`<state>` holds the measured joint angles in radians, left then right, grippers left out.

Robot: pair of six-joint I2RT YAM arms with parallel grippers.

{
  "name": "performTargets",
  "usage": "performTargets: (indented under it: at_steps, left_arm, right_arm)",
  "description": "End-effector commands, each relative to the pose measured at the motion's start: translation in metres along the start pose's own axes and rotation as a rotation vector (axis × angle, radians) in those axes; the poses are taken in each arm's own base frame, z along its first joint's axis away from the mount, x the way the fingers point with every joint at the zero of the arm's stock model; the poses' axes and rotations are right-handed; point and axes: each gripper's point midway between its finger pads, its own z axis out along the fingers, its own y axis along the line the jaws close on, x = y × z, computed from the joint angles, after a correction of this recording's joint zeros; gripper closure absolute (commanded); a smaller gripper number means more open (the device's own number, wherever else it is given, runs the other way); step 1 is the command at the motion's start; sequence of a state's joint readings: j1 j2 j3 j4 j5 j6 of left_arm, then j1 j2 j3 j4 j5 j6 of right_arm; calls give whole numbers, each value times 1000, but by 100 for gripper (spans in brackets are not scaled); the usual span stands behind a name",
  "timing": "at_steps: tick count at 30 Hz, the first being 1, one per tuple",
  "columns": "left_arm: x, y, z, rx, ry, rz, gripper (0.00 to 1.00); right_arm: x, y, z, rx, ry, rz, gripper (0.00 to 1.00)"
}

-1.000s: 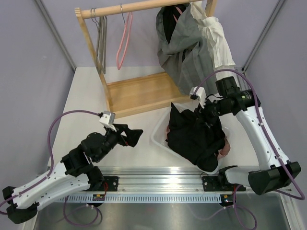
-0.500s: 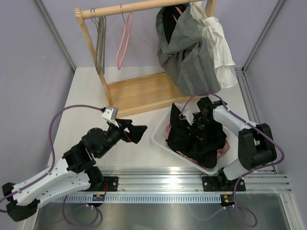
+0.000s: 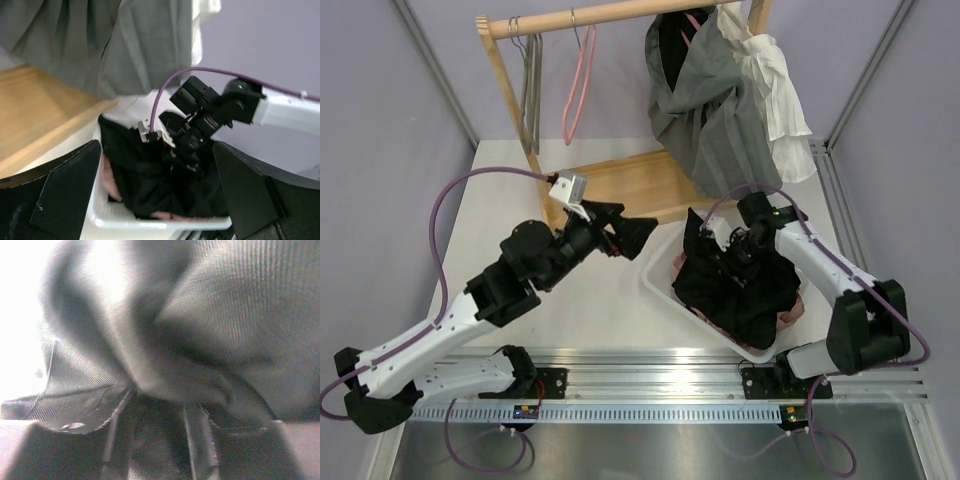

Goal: Remove the skirt from the hanger
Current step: Place the skirt in the bin.

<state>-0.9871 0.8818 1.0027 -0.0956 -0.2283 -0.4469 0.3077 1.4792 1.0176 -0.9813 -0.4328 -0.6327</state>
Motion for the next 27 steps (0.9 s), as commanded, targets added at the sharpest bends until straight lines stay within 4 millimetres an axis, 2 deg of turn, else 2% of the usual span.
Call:
performTargets:
  at_steps: [1,2,3,4,5,6,7,9,10,12,13,14,15,16,18,19,20,21,22,23,24,25,26,27]
  left_arm:
    - [-64,-31,18,57,-161,-19,1]
    - [-73,-32,23,40,-180,-47,1]
    - [-100,-44,24,55,-226,-71,1]
    - [-96,-47,43,44,-208,-78,1]
    - [-104,-53,50,50,-219,-101,1]
    - [-133,-67,50,75,-271,-127,1]
    - [-127,-68,71,63,-250,-128,1]
    - [-141,-74,85,54,-277,-142,1]
    - [-152,-78,99,49,-300,-144,1]
    - [-163,-77,113,34,-326,-169,2]
    - [-180,-79,114,45,-361,-184,2]
    - [-173,-79,127,45,-347,-179,3]
    - [-175,-80,130,50,-352,-169,4]
    - [-176,-83,131,66,-358,-158,4]
    - [-173,-91,125,122,-347,-106,4]
    - [-168,-90,123,130,-337,-92,1]
    - [-149,-87,124,138,-293,-69,1]
    - [-153,-87,110,151,-299,-62,1]
    - [-147,-85,106,149,-282,-52,1]
    - [-125,-78,106,143,-234,-40,1]
    - [-127,-77,91,153,-234,-41,1]
    - [-121,-74,87,150,-218,-36,1]
    - [-113,-72,82,153,-195,-35,1]
    - [-95,-65,80,142,-149,-25,1]
  right_arm:
    - [-40,21,-64,52,-183,-171,48]
    - [-42,31,-79,43,-200,-186,46]
    - [-45,36,-88,43,-223,-214,44]
    - [-47,47,-99,36,-261,-242,39]
    - [-49,54,-108,32,-284,-261,38]
    - [-45,64,-112,4,-289,-277,36]
    - [-44,70,-118,7,-307,-292,35]
    - [-41,77,-121,1,-322,-295,34]
    - [-39,79,-123,10,-339,-298,34]
    - [-41,82,-130,36,-377,-304,34]
    - [-43,81,-134,50,-395,-301,34]
    - [-49,81,-144,74,-430,-300,34]
    - [-55,83,-155,94,-470,-295,34]
    - [-68,86,-178,137,-528,-315,34]
    - [-83,83,-206,206,-590,-288,32]
    - [-97,87,-235,263,-657,-312,30]
    - [-109,84,-252,308,-702,-314,29]
    - [-118,76,-262,346,-722,-267,27]
    - [-130,78,-288,394,-783,-277,27]
    - [-143,74,-302,422,-836,-244,27]
    - [-153,62,-308,455,-844,-206,27]
    - [-164,63,-330,491,-902,-199,27]
    - [-176,60,-341,499,-947,-166,27]
    - [-189,43,-341,511,-942,-117,27]
